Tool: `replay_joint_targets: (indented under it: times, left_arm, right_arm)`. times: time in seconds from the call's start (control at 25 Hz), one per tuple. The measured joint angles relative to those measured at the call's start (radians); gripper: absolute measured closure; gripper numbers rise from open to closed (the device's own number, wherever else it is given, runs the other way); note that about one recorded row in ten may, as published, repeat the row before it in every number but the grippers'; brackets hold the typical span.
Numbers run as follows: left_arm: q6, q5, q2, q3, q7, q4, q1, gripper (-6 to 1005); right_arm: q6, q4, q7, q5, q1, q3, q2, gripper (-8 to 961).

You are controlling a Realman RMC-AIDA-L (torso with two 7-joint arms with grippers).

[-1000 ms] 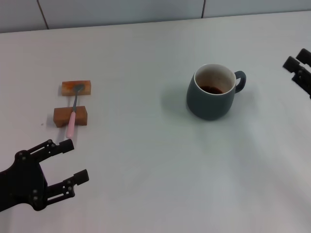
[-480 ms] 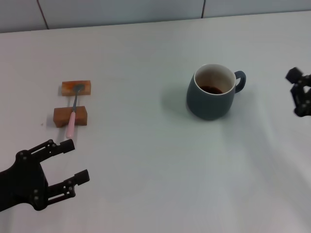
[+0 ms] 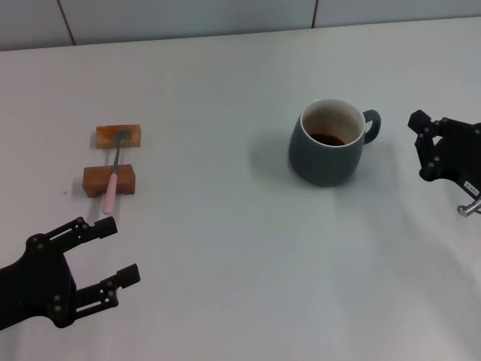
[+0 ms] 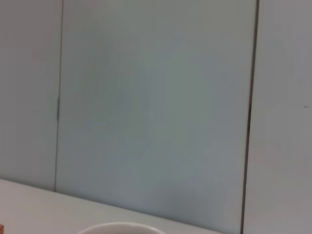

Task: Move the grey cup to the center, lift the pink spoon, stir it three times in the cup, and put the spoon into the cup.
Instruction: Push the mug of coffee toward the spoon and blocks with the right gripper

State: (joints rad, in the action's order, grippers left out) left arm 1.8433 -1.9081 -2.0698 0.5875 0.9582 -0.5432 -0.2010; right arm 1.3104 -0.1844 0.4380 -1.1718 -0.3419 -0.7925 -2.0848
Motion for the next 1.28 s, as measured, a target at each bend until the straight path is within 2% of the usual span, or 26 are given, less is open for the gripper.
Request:
replay_joint_targets:
  times: [0.8, 1.28]
  left_arm:
    - [0.001, 0.000, -0.001, 0.000, -0.001, 0.002, -0.005, 214]
    - [0.002, 0.000, 0.000, 0.000, -0.001, 0.008, -0.005, 214]
  right_arm:
    - [-0.104, 0.056, -0.002, -0.027, -0.083, -0.042, -0.002, 927]
    - [-0.108, 0.094, -0.002, -0.028, -0.135, -0.084, -0.003, 906]
